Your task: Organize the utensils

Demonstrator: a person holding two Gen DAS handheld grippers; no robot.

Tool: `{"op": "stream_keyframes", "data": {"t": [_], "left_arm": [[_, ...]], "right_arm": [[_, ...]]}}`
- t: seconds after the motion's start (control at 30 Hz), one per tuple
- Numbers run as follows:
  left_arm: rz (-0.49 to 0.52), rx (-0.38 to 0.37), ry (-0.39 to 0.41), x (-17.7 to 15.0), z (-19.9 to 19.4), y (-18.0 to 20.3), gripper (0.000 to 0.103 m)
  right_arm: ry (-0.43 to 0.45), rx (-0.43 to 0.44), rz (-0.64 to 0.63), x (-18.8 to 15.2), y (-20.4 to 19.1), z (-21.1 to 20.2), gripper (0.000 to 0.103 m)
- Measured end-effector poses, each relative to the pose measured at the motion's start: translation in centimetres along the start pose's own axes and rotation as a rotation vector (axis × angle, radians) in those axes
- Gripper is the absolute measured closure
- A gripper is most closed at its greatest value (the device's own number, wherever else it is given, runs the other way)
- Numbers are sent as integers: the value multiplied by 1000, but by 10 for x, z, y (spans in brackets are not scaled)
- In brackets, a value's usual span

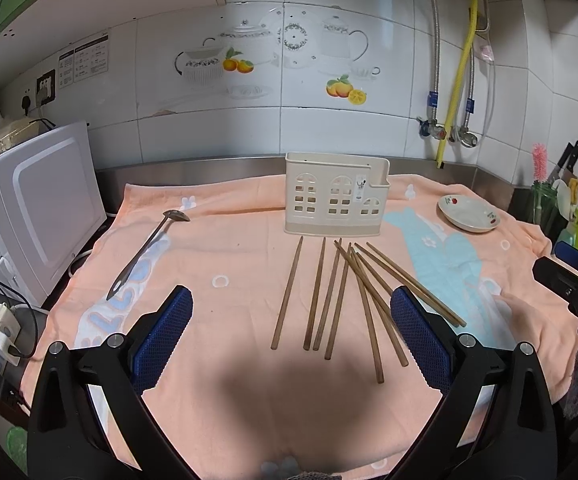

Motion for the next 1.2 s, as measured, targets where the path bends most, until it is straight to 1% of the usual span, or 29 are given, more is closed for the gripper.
{"op": "stream_keyframes", "data": {"t": [1.2], "left_arm": [[-24, 2, -26, -2, 13, -7, 5]], "right_arm": [[-59, 6, -34, -8, -5, 17, 7]]}}
Point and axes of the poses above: each gripper's, at about its wrist camera, not at the fingertips, and z roughly the way its jaws point, y to its right, x to its top, the point moved 7 cm from there along z, roughly the way its jaws point, and after that the axes turned 15 degrees about -x, right-handed, at the moved point
